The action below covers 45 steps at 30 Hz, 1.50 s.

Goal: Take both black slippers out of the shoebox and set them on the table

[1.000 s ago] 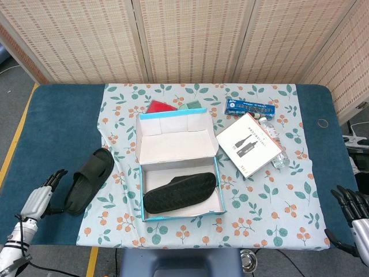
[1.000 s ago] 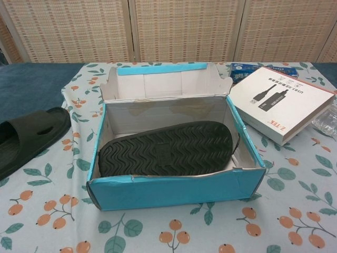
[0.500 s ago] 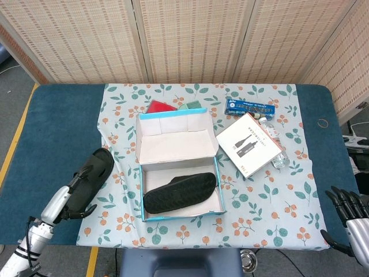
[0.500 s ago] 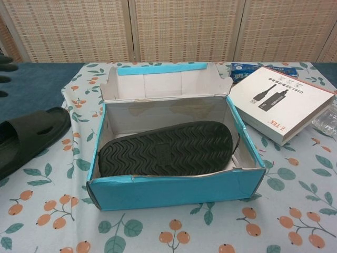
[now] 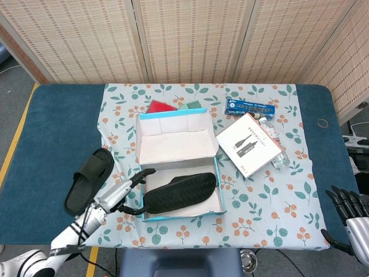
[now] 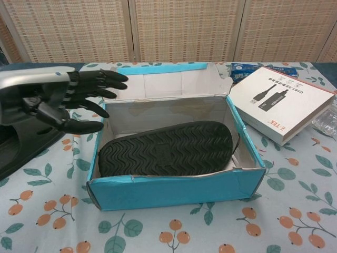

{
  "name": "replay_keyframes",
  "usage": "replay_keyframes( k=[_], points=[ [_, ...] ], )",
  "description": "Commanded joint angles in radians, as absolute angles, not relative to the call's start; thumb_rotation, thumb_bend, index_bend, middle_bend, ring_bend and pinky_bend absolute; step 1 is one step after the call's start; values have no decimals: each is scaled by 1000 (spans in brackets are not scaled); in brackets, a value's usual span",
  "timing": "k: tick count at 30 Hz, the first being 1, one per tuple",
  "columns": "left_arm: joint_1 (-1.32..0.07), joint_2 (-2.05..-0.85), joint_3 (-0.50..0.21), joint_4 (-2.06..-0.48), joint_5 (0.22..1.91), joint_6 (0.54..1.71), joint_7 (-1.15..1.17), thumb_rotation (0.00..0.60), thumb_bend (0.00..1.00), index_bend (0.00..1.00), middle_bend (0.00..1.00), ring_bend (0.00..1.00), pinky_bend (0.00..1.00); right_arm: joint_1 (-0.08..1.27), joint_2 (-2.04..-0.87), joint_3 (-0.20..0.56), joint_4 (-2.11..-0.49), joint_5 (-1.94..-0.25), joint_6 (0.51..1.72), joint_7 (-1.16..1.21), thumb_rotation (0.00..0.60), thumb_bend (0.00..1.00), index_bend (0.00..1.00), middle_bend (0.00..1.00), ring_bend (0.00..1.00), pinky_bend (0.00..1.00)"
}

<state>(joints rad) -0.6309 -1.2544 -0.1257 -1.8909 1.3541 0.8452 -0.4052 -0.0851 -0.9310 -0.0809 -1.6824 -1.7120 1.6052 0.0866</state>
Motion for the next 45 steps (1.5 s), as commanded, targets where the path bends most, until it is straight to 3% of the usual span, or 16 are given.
replay_keyframes(
  k=[1, 14, 20, 24, 33, 38, 45],
  points=[
    [-721, -1338, -165, -1849, 1239, 753, -300, 600, 341, 0, 0, 0, 203, -83, -932, -80, -1682, -1708, 1599, 82, 581, 195, 0, 0, 0, 0],
    [-815, -1475, -171, -1700, 1081, 755, -87, 600, 341, 0, 0, 0, 179, -75, -933, -77, -1685, -1690, 1578, 71, 580, 195, 0, 0, 0, 0],
    [-866, -1454, -165, -1694, 961, 658, -56, 600, 340, 0, 0, 0, 205, -74, -933, -77, -1686, -1687, 1575, 71, 581, 195, 0, 0, 0, 0],
    [-914, -1426, -142, -1704, 888, 609, -3, 600, 339, 68, 21, 10, 250, -74, -932, -76, -1687, -1684, 1576, 70, 580, 194, 0, 0, 0, 0],
    [-982, -1411, -89, -1721, 777, 604, 83, 600, 340, 197, 226, 215, 379, -79, -931, -73, -1688, -1681, 1589, 72, 582, 195, 0, 0, 0, 0],
    [-1000, -1406, -79, -1735, 756, 604, 93, 600, 384, 352, 432, 439, 493, -81, -930, -71, -1686, -1680, 1594, 73, 582, 194, 0, 0, 0, 0],
    [-999, -1410, -79, -1750, 752, 631, 84, 600, 470, 511, 598, 615, 634, -85, -928, -69, -1685, -1679, 1604, 81, 582, 194, 0, 0, 0, 0]
  ],
)
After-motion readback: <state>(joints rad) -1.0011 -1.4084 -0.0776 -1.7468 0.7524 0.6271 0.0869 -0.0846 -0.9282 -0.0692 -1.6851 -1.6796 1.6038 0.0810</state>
